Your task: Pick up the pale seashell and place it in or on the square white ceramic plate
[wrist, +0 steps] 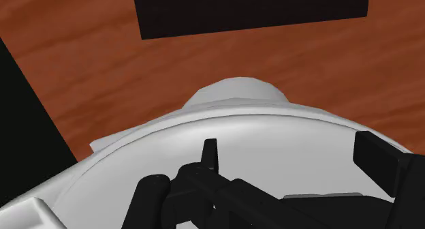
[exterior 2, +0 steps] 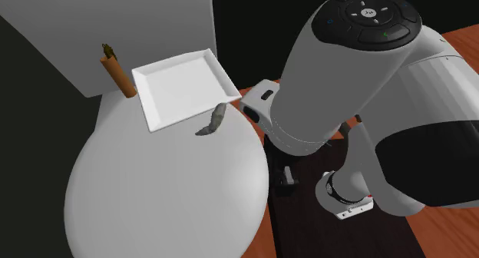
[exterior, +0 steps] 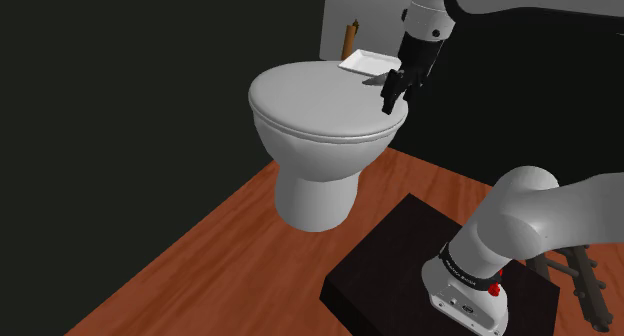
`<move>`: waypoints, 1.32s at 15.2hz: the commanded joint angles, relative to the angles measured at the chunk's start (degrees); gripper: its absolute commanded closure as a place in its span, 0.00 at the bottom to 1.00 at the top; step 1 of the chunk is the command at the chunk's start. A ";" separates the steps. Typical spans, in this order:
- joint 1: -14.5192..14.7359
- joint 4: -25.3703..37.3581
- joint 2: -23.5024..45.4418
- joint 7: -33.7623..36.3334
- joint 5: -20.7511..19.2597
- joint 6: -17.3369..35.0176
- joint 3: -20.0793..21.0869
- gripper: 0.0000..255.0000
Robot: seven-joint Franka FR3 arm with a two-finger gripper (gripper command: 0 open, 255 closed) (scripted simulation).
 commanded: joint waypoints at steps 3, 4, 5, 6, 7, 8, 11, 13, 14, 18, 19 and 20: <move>-0.28 3.62 4.64 -3.48 -1.07 -0.07 -2.26 0.00; -0.36 5.56 7.01 -5.19 -1.51 -0.19 -3.33 0.00; -0.41 7.59 9.41 -6.89 -1.88 -0.36 -4.36 0.00; -0.43 9.71 11.84 -8.59 -2.18 -0.60 -5.34 0.00; -0.45 11.91 14.30 -10.28 -2.41 -0.90 -6.28 0.00; -0.44 14.20 16.79 -11.97 -2.58 -1.26 -7.19 0.00; -0.42 21.63 24.46 -17.04 -2.69 -2.75 -9.67 0.00; -0.47 27.08 29.75 -20.42 -2.46 -4.09 -11.11 0.00; -0.52 29.97 32.47 -22.11 -2.26 -4.88 -11.78 0.00; -0.70 29.63 34.26 -23.50 -2.13 -3.30 -12.30 0.00; -0.71 28.70 34.10 -23.48 -2.16 -2.52 -12.32 0.00; -0.73 27.76 33.93 -23.46 -2.19 -1.75 -12.33 0.00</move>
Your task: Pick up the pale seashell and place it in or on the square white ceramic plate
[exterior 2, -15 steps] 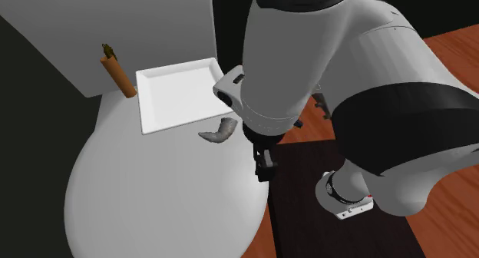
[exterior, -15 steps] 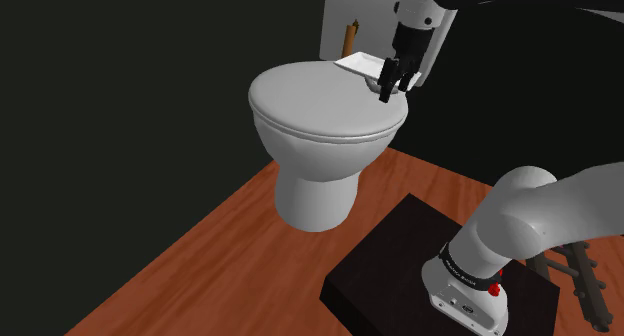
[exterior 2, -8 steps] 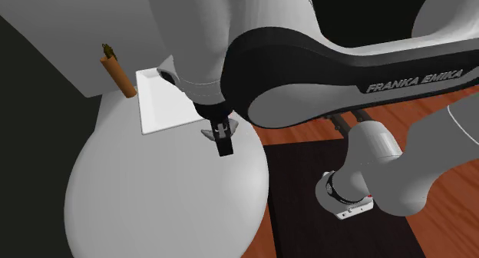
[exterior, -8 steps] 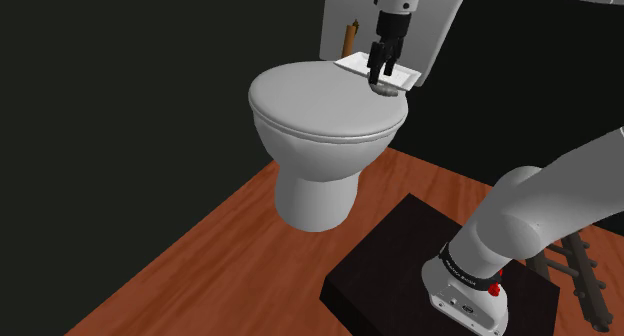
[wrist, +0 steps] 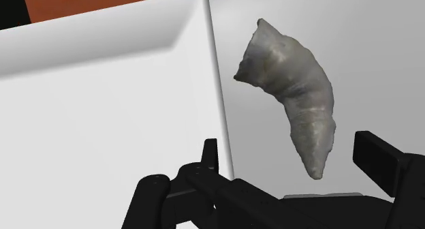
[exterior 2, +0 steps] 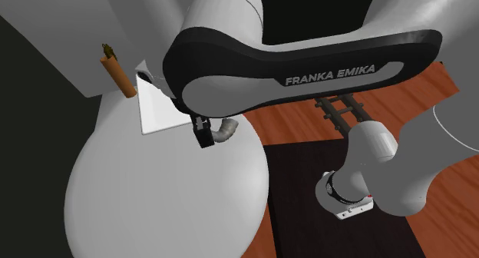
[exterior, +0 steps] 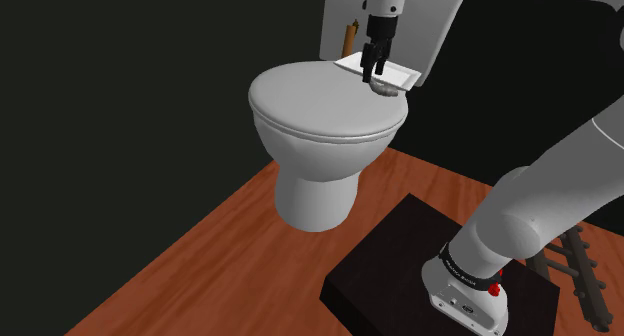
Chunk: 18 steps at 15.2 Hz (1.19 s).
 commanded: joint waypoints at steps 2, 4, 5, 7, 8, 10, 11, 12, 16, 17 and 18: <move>-0.07 -2.75 -0.51 -0.03 -0.11 2.26 -0.08 0.00; -0.07 -3.28 -0.58 -0.02 -0.13 2.70 -0.10 0.00; -0.07 -3.27 -0.58 -0.02 -0.13 2.70 -0.10 0.00; -0.05 -3.27 -0.58 -0.01 -0.13 2.70 -0.11 0.00; -0.05 -3.27 -0.58 -0.01 -0.13 2.70 -0.12 0.00; -0.04 -3.27 -0.58 -0.01 -0.14 2.70 -0.13 0.00; -0.03 -3.27 -0.58 -0.01 -0.14 2.70 -0.13 0.00; -0.08 -3.36 -0.78 -0.10 -0.19 2.59 -0.18 1.00; -0.18 -2.64 0.08 -0.42 -0.15 2.74 -0.40 1.00; -0.16 -2.59 0.26 -0.43 -0.11 2.88 -0.41 1.00; -0.21 -2.53 0.82 -0.58 -0.06 3.39 -0.54 1.00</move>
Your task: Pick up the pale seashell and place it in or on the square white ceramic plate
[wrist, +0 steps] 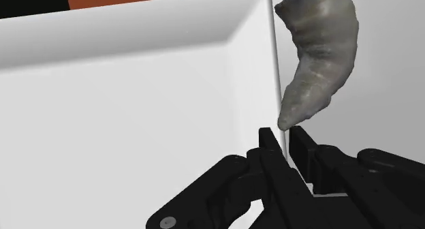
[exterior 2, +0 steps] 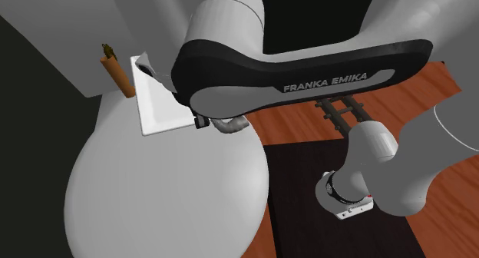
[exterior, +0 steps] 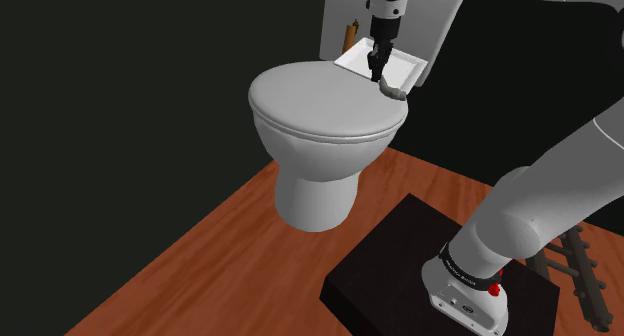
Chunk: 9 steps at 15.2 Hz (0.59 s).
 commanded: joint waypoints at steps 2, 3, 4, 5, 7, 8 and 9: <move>0.38 -0.60 1.11 0.45 5.52 -1.42 0.48 1.00; 0.94 -1.85 -0.15 0.54 5.25 -1.40 -0.10 1.00; 1.26 -1.02 -0.11 0.57 5.20 -2.17 -0.36 1.00; 1.59 -0.19 -0.05 0.59 5.16 -2.95 -0.63 1.00; 2.28 1.54 0.09 0.64 5.08 -4.50 -1.19 1.00; 2.56 2.42 0.19 0.65 5.05 -5.28 -1.42 1.00; 2.58 3.31 0.31 0.61 5.07 -6.06 -1.41 1.00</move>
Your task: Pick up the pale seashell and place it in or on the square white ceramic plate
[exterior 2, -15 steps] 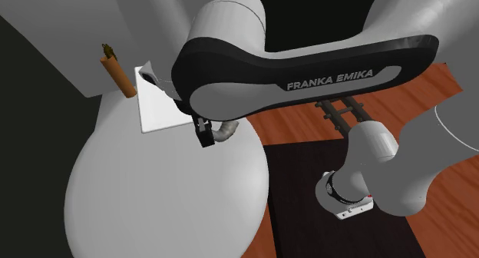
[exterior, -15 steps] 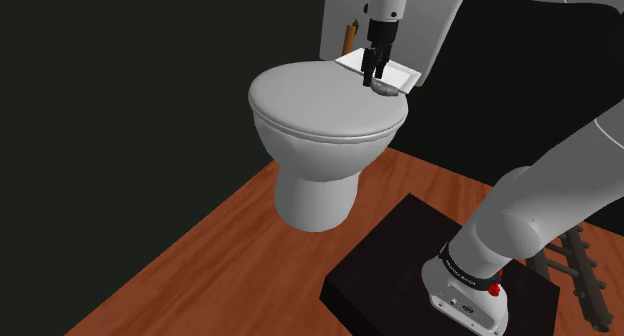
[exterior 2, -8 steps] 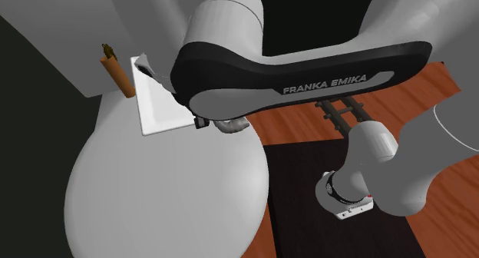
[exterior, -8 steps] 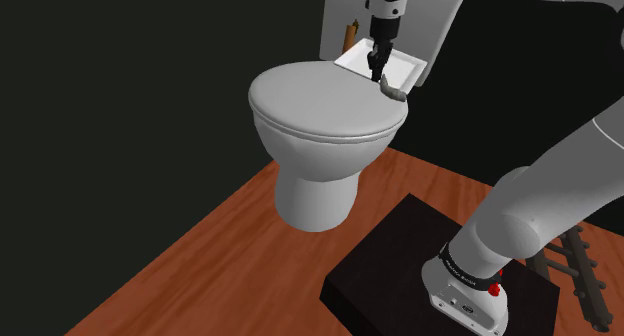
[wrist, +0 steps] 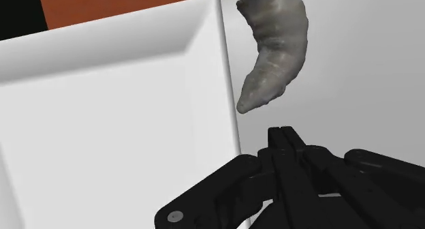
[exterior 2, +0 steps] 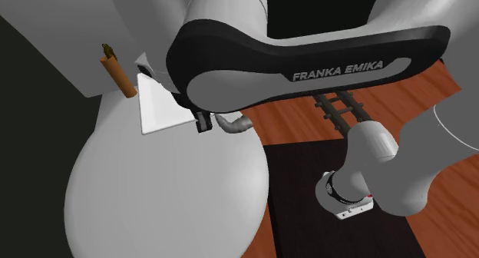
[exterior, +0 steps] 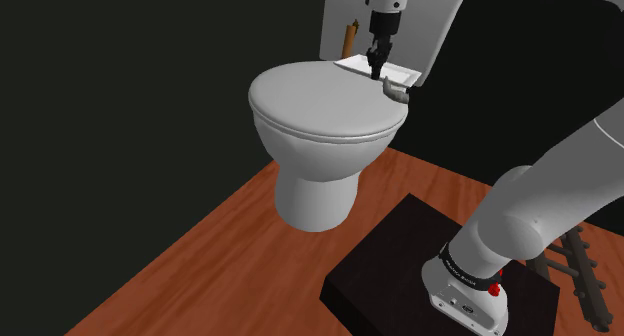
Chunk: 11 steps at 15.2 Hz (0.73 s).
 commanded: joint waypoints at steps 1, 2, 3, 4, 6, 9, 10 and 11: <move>0.00 0.00 0.00 0.00 0.00 0.00 0.00 1.00; -0.01 0.00 0.00 0.00 0.00 0.00 0.01 0.00; 0.16 -4.39 -4.43 1.21 -2.47 2.47 1.10 0.00; 0.21 -8.68 -8.82 2.40 -4.86 4.77 2.25 0.00; -0.02 -16.99 -17.52 4.64 -9.34 8.91 4.71 0.00; -0.58 -25.56 -26.04 6.58 -13.44 13.21 6.99 0.00; -0.66 -26.25 -25.98 6.62 -13.58 13.98 6.80 0.00; -0.73 -26.92 -25.91 6.66 -13.74 14.75 6.61 0.00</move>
